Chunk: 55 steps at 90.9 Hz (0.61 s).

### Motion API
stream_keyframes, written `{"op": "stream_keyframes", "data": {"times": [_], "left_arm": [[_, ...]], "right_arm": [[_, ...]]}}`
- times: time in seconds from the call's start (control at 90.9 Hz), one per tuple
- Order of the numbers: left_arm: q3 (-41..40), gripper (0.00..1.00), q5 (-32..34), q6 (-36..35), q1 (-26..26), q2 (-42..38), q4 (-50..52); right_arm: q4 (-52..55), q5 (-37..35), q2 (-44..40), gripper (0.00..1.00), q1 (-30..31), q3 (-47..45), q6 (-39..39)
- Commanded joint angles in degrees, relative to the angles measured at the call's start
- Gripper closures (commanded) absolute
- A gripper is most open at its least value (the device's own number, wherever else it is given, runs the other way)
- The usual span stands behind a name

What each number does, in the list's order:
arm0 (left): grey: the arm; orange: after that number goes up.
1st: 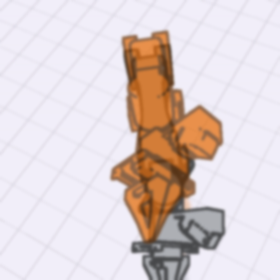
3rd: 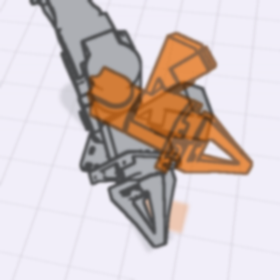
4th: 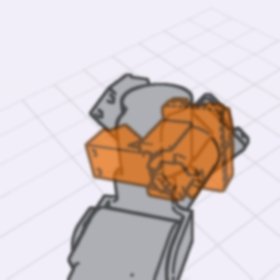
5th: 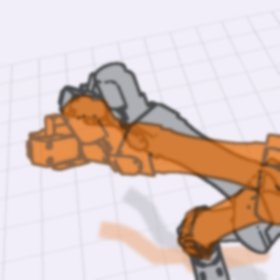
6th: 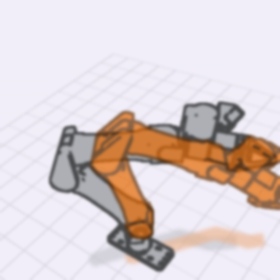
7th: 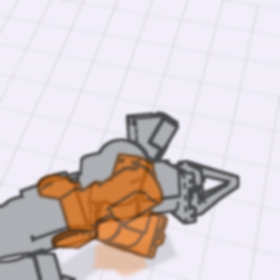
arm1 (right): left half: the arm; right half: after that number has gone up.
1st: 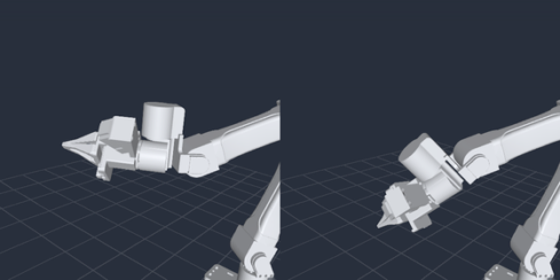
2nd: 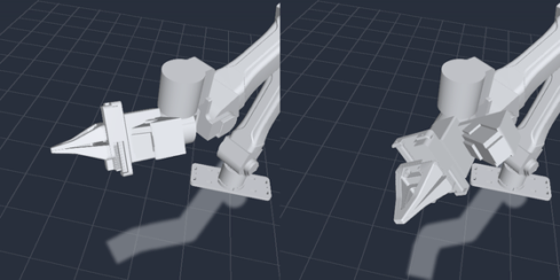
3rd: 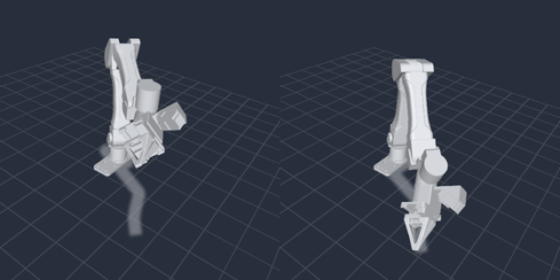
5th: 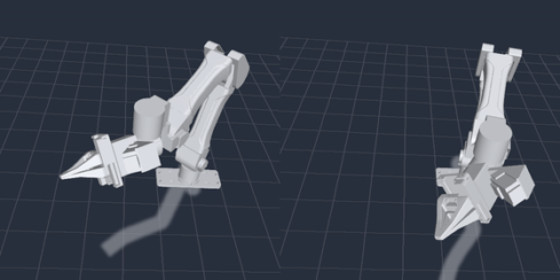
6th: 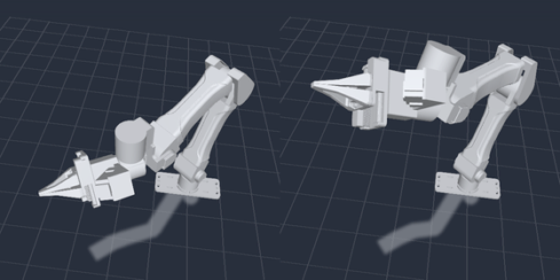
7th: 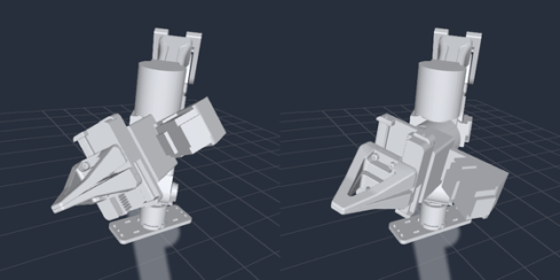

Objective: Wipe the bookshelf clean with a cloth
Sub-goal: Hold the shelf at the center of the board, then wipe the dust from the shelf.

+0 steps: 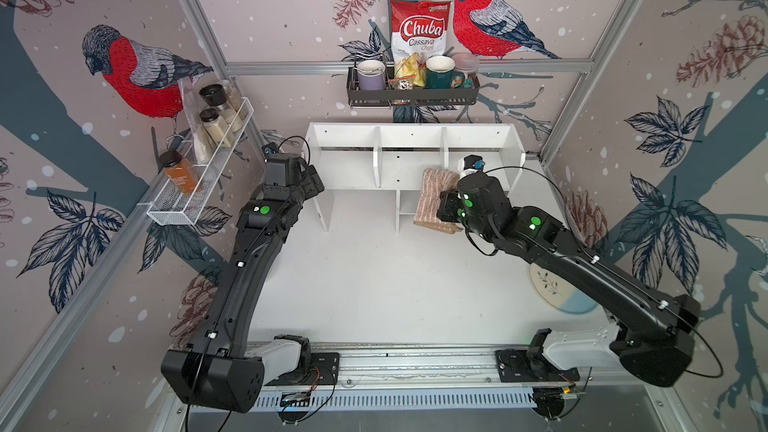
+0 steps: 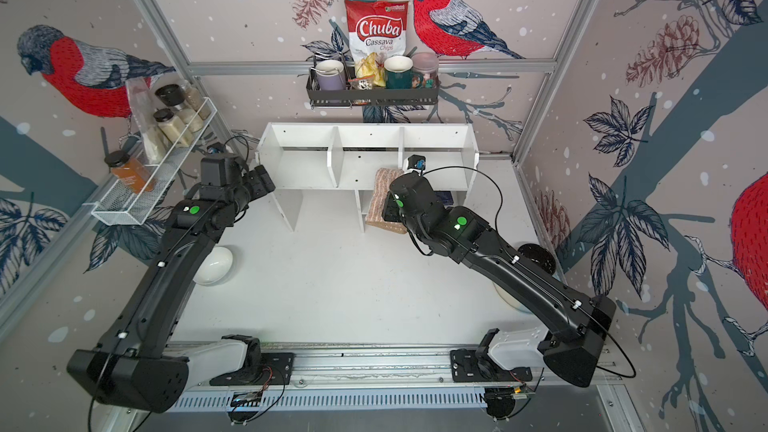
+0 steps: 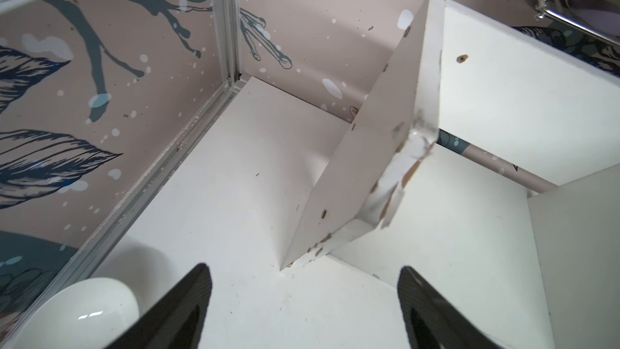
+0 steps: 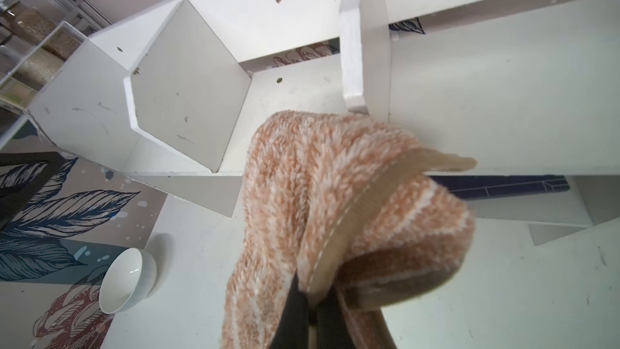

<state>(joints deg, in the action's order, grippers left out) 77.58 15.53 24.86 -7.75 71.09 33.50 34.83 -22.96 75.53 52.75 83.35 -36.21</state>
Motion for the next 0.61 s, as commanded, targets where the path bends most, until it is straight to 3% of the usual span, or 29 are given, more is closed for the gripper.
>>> {"op": "stream_keyframes", "data": {"times": [0.0,0.231,0.418,0.594], "left_arm": [[-0.73,0.15,-2.91,-3.28,0.3,1.2,-6.98],[-4.04,0.27,-5.38,-4.87,0.67,4.23,-13.75],[-5.98,0.42,-7.59,-4.4,0.89,5.91,-17.83],[-7.75,0.58,-8.35,-4.25,0.89,5.99,-20.01]], "right_arm": [[2.62,-3.29,-0.35,1.0,1.46,-0.82,2.19],[-11.44,-6.71,0.41,1.0,7.06,-16.27,1.55],[-15.25,-6.26,10.0,1.0,6.18,-7.16,7.46],[-20.53,-2.52,16.15,1.0,2.4,-3.94,6.65]]}}
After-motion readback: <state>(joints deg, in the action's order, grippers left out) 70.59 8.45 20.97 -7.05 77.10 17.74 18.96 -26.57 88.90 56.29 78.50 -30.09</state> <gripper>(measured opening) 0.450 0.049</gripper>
